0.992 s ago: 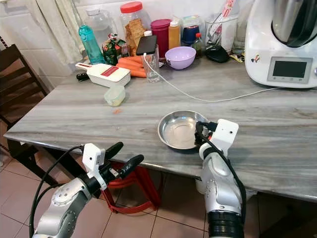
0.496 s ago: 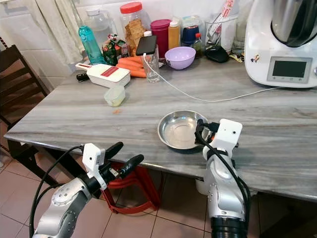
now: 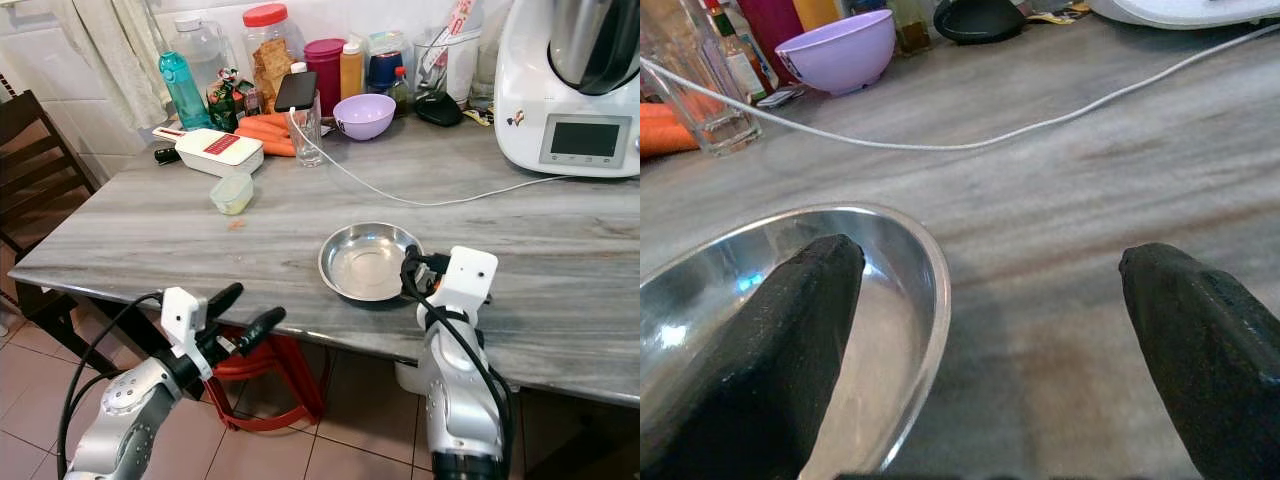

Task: Setting the table

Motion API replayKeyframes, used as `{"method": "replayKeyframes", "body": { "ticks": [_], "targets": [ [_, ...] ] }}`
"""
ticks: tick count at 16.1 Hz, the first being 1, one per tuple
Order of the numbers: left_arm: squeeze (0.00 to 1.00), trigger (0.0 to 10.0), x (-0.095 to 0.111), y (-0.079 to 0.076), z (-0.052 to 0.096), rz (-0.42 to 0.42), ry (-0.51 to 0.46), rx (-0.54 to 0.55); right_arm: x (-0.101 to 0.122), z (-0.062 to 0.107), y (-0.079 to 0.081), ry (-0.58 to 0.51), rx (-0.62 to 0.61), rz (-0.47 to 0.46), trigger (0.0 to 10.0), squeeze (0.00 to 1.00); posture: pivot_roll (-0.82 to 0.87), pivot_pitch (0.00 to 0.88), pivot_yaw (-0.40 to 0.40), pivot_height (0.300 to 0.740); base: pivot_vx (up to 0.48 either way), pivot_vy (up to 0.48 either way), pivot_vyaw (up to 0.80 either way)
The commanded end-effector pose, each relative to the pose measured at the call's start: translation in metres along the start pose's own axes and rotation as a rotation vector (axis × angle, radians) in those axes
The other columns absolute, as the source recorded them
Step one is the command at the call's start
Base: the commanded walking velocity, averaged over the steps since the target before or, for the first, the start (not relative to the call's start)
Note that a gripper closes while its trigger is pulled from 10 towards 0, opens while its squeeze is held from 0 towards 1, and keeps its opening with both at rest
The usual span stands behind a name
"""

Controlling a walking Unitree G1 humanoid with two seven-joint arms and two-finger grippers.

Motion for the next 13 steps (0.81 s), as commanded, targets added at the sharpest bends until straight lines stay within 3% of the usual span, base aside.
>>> {"method": "replayKeyframes", "body": {
  "ticks": [1,5,6,7,9,10,13],
  "targets": [
    [0.00,10.0,0.006,0.011,0.004,-0.032,-0.023,0.063,0.002,0.003,0.005,-0.007,0.012,-0.002,10.0,1.00,-0.12,0.000,0.157,0.740,0.000,0.000,0.00],
    [0.00,10.0,0.015,0.039,0.013,-0.092,-0.072,0.286,0.000,0.014,-0.003,-0.009,-0.008,0.012,10.0,1.00,-0.12,0.000,0.157,0.740,0.000,0.000,0.00],
    [0.00,10.0,0.022,0.045,0.019,-0.116,-0.105,0.336,-0.001,0.018,-0.007,-0.008,-0.006,0.020,10.0,0.62,-0.12,0.000,0.157,0.740,0.000,0.000,0.00],
    [0.00,10.0,0.025,0.050,0.022,-0.129,-0.122,0.370,-0.002,0.021,-0.009,-0.013,0.000,0.037,10.0,0.00,-0.12,0.000,0.155,0.740,0.000,0.000,0.00],
    [0.00,10.0,0.027,0.061,0.029,-0.134,-0.131,0.458,0.000,0.025,-0.013,-0.034,0.015,0.084,10.0,0.00,-0.12,0.000,0.152,0.740,0.000,0.000,0.00],
    [0.00,10.0,0.025,0.073,0.037,-0.111,-0.123,0.567,0.003,0.027,-0.015,-0.046,0.024,0.102,10.0,0.00,-0.12,0.000,0.152,0.740,0.000,0.000,0.00],
    [0.00,10.0,0.017,0.073,0.042,-0.098,-0.112,0.597,0.006,0.030,-0.016,-0.058,0.030,0.106,10.0,0.00,-0.12,0.000,0.146,0.740,0.000,0.000,0.00]
  ]
}}
Point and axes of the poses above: a point about 5 cm out from each wrist's last joint towards the gripper, its own z axis pointing back from the gripper into the wrist, its own x axis along the axis of the wrist's last joint, y = z × x, the point moved 3 cm from there along -z, pointing out of the wrist towards the gripper, and after that the axes turned 10 degrees about z, right-handed, at the moved point
